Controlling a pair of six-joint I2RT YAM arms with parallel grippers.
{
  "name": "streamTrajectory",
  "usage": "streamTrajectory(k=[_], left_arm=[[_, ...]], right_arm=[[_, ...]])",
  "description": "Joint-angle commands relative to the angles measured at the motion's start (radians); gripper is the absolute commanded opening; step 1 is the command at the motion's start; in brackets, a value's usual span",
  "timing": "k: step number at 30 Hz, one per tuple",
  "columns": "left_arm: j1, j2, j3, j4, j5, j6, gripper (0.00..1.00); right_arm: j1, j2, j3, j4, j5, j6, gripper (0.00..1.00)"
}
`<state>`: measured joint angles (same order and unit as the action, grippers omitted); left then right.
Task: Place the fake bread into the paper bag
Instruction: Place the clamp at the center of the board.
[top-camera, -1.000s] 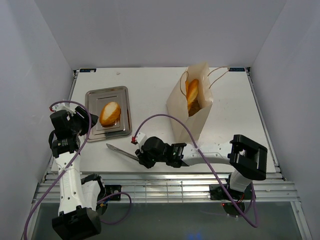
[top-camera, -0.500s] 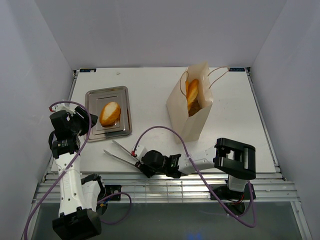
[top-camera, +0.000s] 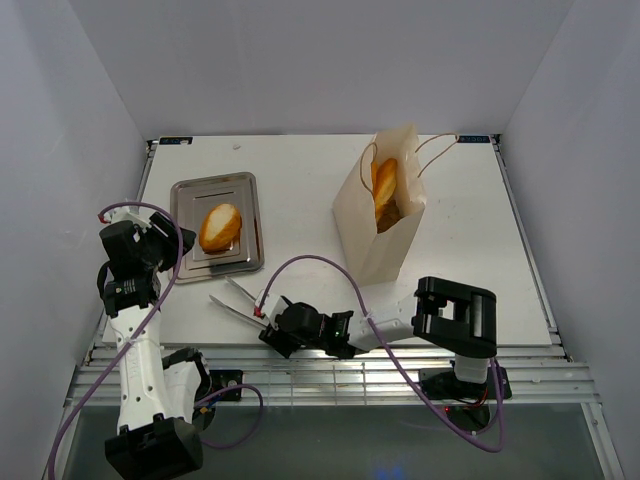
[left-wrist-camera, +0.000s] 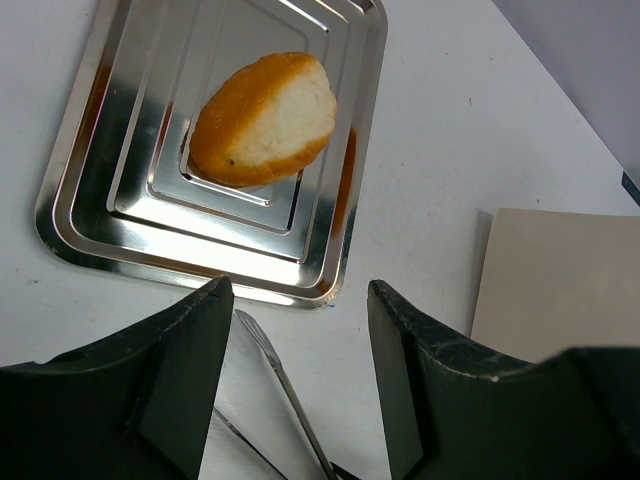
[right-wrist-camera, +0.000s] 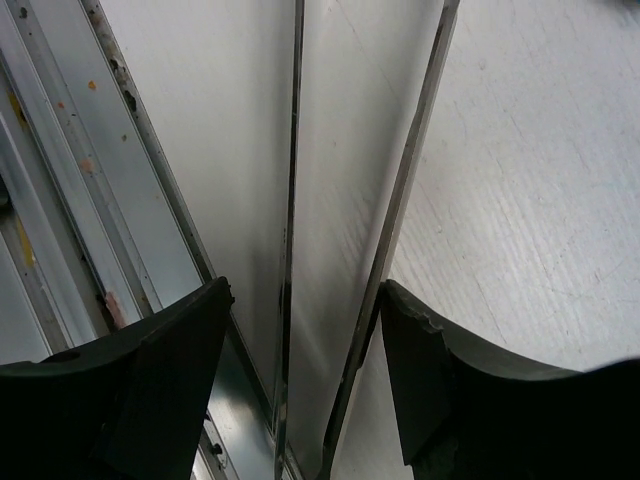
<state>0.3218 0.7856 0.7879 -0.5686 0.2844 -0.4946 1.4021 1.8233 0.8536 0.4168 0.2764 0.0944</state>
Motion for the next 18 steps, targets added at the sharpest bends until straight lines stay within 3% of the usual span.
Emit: streamTrajectory(k=[1, 18], left_arm=[[0.003, -0.016, 0.005, -0.002, -0.001, 0.016, 0.67], [0.003, -0.005, 0.016, -0.002, 0.007, 0.019, 0.67]], right_arm=[[-0.011, 0.031, 0.041, 0.05, 0.001, -0.048, 0.68], [-0.114, 0.133, 0.004, 0.235, -0.169, -0.051, 0.65]])
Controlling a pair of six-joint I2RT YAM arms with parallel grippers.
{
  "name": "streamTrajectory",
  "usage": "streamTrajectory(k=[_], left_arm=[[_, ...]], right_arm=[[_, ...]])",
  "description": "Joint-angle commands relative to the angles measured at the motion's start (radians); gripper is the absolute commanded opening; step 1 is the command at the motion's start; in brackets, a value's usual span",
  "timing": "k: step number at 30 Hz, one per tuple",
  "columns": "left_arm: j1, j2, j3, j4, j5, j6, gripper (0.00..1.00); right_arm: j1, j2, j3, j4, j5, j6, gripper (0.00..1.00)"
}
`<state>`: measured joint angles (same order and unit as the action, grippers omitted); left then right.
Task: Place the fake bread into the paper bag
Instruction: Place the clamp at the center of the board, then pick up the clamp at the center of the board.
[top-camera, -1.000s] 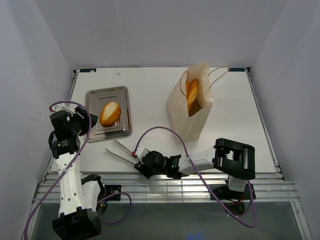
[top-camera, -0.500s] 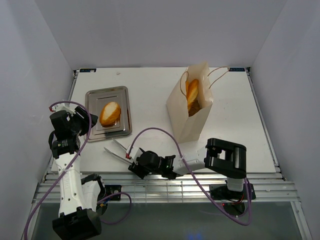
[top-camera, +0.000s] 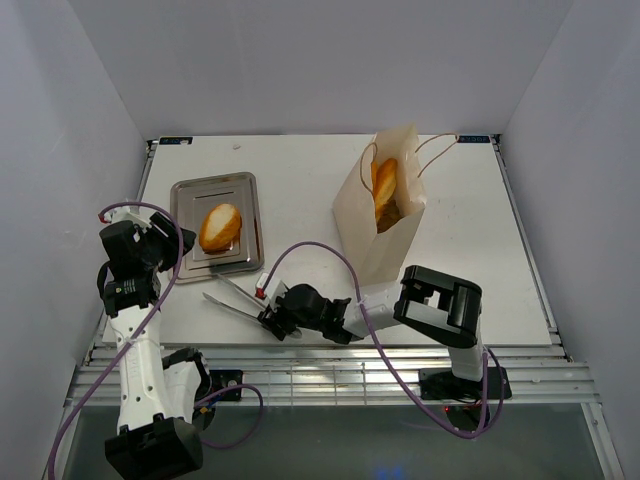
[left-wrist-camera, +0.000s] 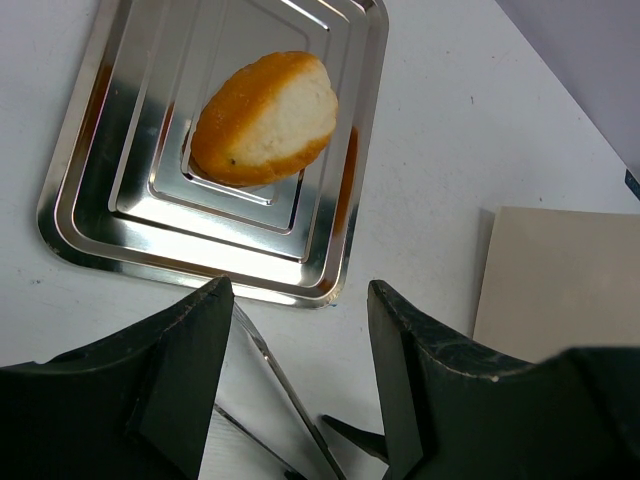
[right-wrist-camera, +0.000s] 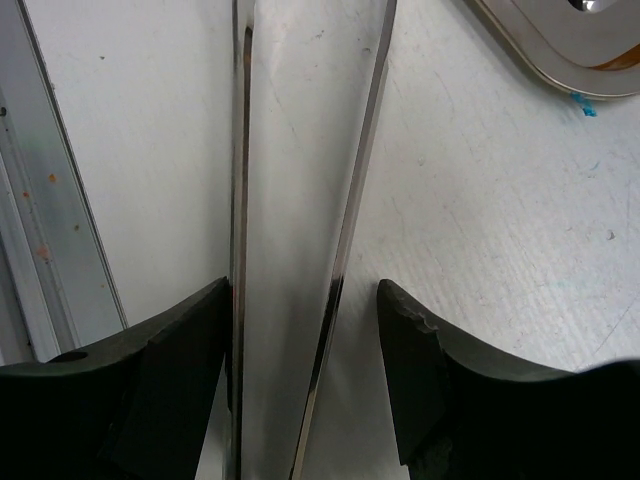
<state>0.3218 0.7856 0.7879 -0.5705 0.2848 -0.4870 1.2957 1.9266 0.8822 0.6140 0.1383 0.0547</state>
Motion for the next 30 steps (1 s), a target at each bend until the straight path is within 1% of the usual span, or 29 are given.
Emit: streamTrajectory(k=[1, 5, 7, 9, 11, 14, 17, 18, 24, 26, 27, 29, 30], left_arm=[[0.005, -0.006, 0.014, 0.001, 0.004, 0.01, 0.66], [0.005, -0.003, 0.007, 0.008, 0.01, 0.002, 0.67], [0.003, 0.0, 0.004, 0.012, 0.016, 0.001, 0.67], [0.003, -0.002, 0.002, 0.015, 0.019, -0.001, 0.66], [0.003, -0.003, 0.001, 0.014, 0.017, -0.001, 0.67], [0.003, -0.002, 0.007, 0.012, 0.016, 0.002, 0.67], [0.003, -0.003, 0.007, 0.012, 0.013, 0.002, 0.67], [0.003, -0.002, 0.007, 0.012, 0.014, 0.001, 0.67], [0.005, 0.0, 0.008, 0.023, 0.033, -0.01, 0.67], [0.003, 0.006, 0.013, 0.024, 0.034, -0.012, 0.66], [0.003, 0.007, 0.017, 0.026, 0.034, -0.012, 0.67], [0.003, 0.01, 0.022, 0.026, 0.031, -0.01, 0.66], [0.005, 0.012, 0.025, 0.027, 0.03, -0.012, 0.67]], right_arm=[[-0.009, 0.035, -0.025, 0.038, -0.029, -0.009, 0.65], [-0.009, 0.051, -0.04, 0.055, -0.04, 0.004, 0.66], [-0.009, 0.063, -0.042, 0.062, -0.045, 0.002, 0.68], [-0.009, 0.068, -0.045, 0.07, -0.052, 0.004, 0.74], [-0.009, 0.072, -0.045, 0.075, -0.049, 0.005, 0.74], [-0.009, 0.077, -0.04, 0.067, -0.034, 0.008, 0.67], [-0.009, 0.071, -0.04, 0.064, -0.014, 0.01, 0.51], [-0.01, 0.068, -0.042, 0.061, 0.004, 0.013, 0.44], [-0.013, -0.011, -0.046, 0.014, -0.002, 0.025, 0.36], [-0.019, -0.067, -0.042, -0.017, -0.04, 0.053, 0.36], [-0.021, -0.098, -0.02, -0.072, -0.069, 0.065, 0.36], [-0.03, -0.123, 0.009, -0.127, -0.115, 0.1, 0.37], [-0.033, -0.141, 0.044, -0.19, -0.129, 0.114, 0.37]])
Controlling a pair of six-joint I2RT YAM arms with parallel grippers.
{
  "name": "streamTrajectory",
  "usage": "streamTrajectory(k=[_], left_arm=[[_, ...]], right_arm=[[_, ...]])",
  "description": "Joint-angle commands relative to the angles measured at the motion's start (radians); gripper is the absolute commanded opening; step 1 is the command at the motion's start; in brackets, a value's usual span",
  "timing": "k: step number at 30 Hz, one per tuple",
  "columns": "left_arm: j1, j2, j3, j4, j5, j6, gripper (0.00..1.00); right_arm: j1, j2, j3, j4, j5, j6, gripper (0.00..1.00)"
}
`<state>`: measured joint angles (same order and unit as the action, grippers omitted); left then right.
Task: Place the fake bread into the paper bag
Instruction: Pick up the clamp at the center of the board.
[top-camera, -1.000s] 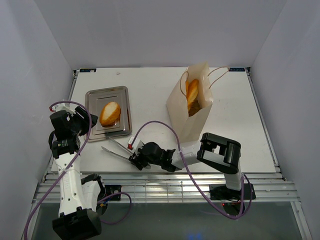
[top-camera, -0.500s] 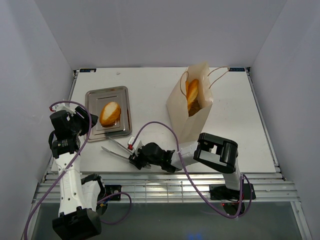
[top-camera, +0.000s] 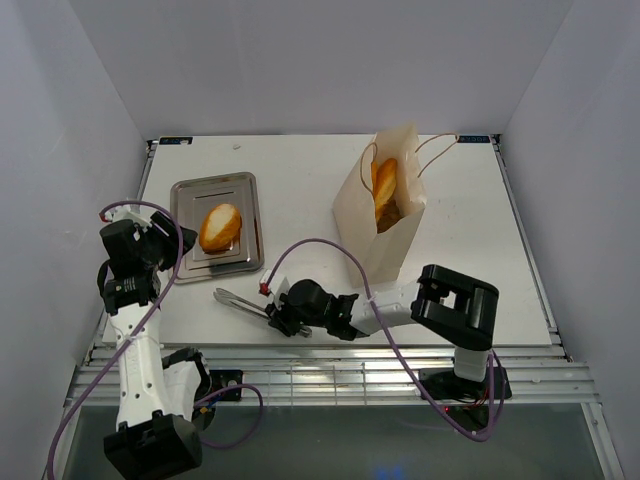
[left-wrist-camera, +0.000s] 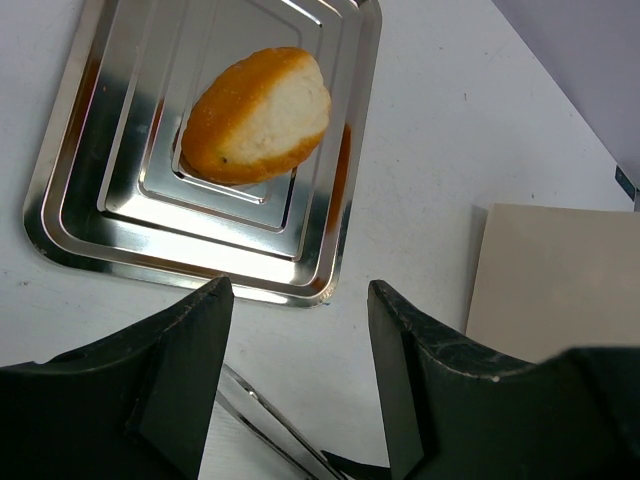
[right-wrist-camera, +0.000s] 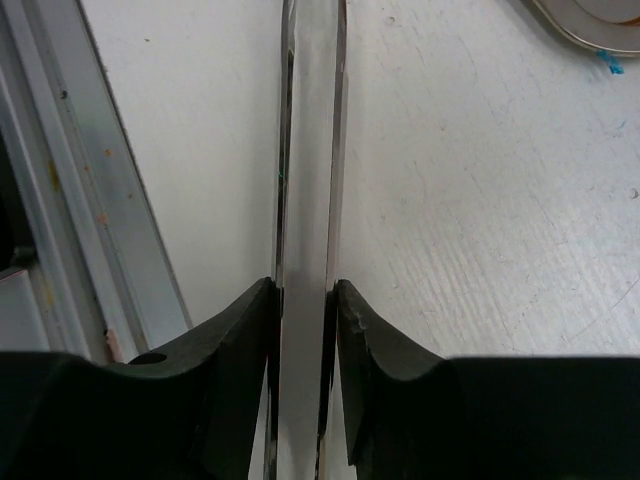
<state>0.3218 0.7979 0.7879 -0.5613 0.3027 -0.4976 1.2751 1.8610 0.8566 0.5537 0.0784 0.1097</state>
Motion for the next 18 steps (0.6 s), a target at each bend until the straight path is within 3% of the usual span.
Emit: streamTrajectory(k=[1, 7, 12, 18], left_arm=[[0.003, 0.001, 0.027, 0.02, 0.013, -0.002, 0.67], [0.003, 0.035, 0.054, 0.021, 0.021, -0.001, 0.67], [0.003, 0.053, 0.068, 0.023, 0.03, -0.002, 0.67], [0.003, 0.066, 0.088, 0.015, -0.011, -0.005, 0.68]], right_arm=[[-0.017, -0.085, 0.085, -0.158, -0.097, 0.074, 0.38], [-0.072, -0.152, 0.171, -0.322, -0.212, 0.2, 0.4], [-0.16, -0.201, 0.159, -0.307, -0.374, 0.332, 0.4], [-0.22, -0.203, 0.202, -0.325, -0.411, 0.438, 0.41]])
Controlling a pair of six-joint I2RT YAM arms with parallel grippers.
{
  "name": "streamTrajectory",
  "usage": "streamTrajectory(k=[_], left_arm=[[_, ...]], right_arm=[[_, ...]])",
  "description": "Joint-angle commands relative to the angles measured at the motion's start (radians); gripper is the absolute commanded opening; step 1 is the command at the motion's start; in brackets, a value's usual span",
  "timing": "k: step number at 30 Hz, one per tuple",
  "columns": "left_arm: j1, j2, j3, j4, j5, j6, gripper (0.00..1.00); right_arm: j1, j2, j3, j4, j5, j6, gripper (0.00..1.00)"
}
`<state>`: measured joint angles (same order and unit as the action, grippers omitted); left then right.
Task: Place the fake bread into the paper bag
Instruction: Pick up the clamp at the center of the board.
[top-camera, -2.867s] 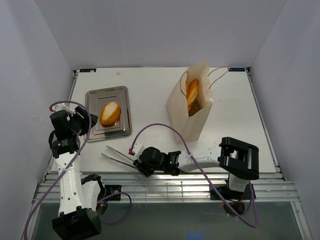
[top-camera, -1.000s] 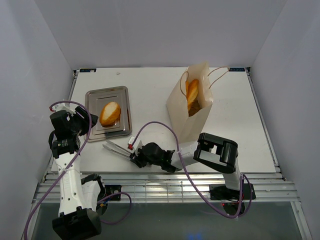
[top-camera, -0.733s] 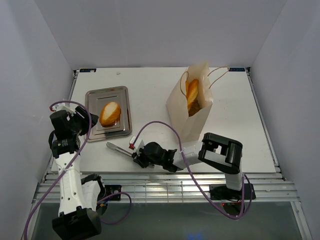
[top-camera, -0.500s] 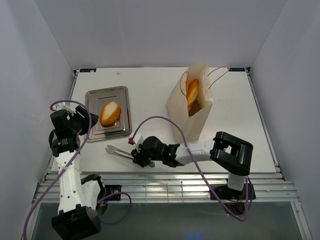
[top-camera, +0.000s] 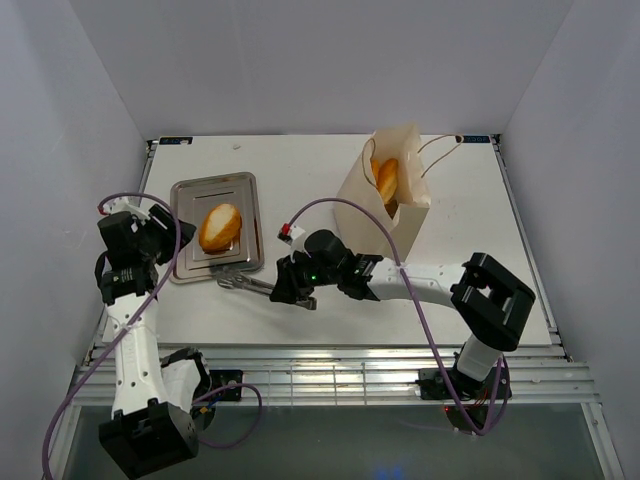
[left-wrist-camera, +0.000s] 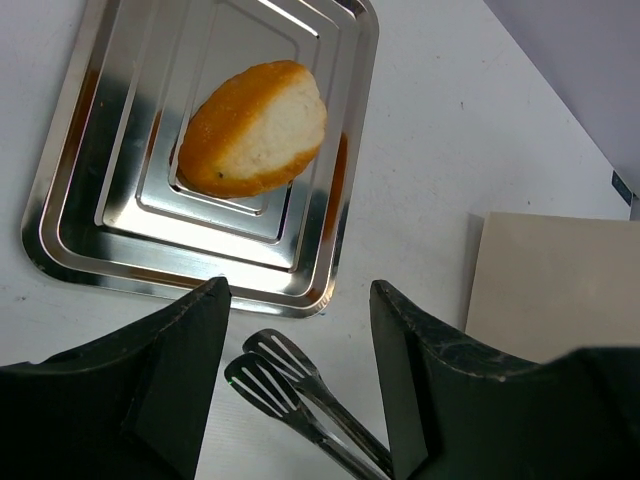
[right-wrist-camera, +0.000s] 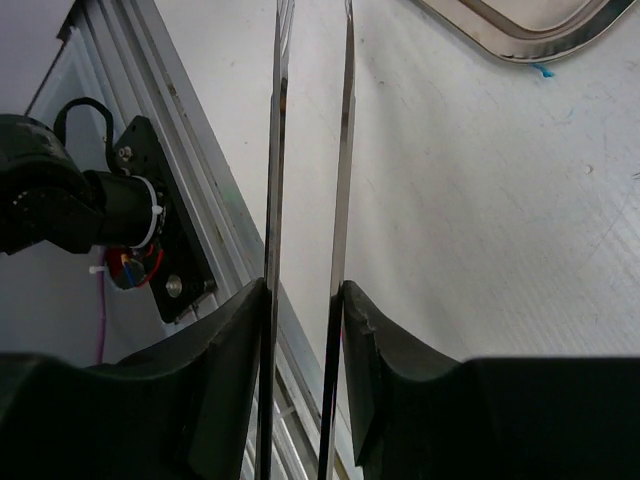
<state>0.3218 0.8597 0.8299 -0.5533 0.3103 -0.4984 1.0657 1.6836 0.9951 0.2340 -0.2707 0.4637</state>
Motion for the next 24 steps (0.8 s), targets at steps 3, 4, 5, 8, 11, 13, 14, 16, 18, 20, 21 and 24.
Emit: streamTrajectory(k=[3, 4, 5, 8, 11, 13, 14, 16, 18, 20, 21, 24], left_arm=[[0.003, 0.036, 0.055, 0.019, -0.037, -0.022, 0.69], [0.003, 0.065, 0.057, 0.021, -0.042, -0.028, 0.7], [0.003, 0.081, 0.058, 0.03, -0.045, -0.043, 0.7], [0.008, 0.151, 0.075, 0.044, -0.028, -0.078, 0.7], [0.02, 0.192, 0.075, 0.082, 0.012, -0.112, 0.7], [0.023, 0.2, 0.072, 0.11, 0.022, -0.137, 0.7], [0.028, 0.203, 0.072, 0.116, 0.023, -0.143, 0.7], [0.034, 0.205, 0.075, 0.118, 0.016, -0.149, 0.7], [0.04, 0.194, 0.078, 0.116, 0.006, -0.146, 0.7], [0.04, 0.174, 0.069, 0.127, 0.012, -0.131, 0.7], [0.039, 0.148, 0.063, 0.134, 0.027, -0.126, 0.69], [0.039, 0.119, 0.041, 0.147, 0.039, -0.123, 0.7]], right_arm=[[-0.019, -0.006, 0.14, -0.074, -0.026, 0.111, 0.42], [-0.024, 0.002, 0.163, -0.09, -0.016, 0.119, 0.42], [-0.027, 0.008, 0.181, -0.1, -0.013, 0.144, 0.43], [-0.038, 0.034, 0.235, -0.104, -0.013, 0.196, 0.44], [-0.041, 0.071, 0.289, -0.116, -0.018, 0.216, 0.44], [-0.041, 0.1, 0.321, -0.131, -0.022, 0.214, 0.44], [-0.041, 0.108, 0.329, -0.136, -0.025, 0.214, 0.44], [-0.041, 0.122, 0.344, -0.147, -0.032, 0.201, 0.44], [-0.036, 0.119, 0.349, -0.16, -0.027, 0.179, 0.44], [-0.03, 0.107, 0.349, -0.168, -0.018, 0.165, 0.44], [-0.024, 0.103, 0.35, -0.173, -0.015, 0.158, 0.44], [-0.009, 0.103, 0.375, -0.214, 0.001, 0.136, 0.44]])
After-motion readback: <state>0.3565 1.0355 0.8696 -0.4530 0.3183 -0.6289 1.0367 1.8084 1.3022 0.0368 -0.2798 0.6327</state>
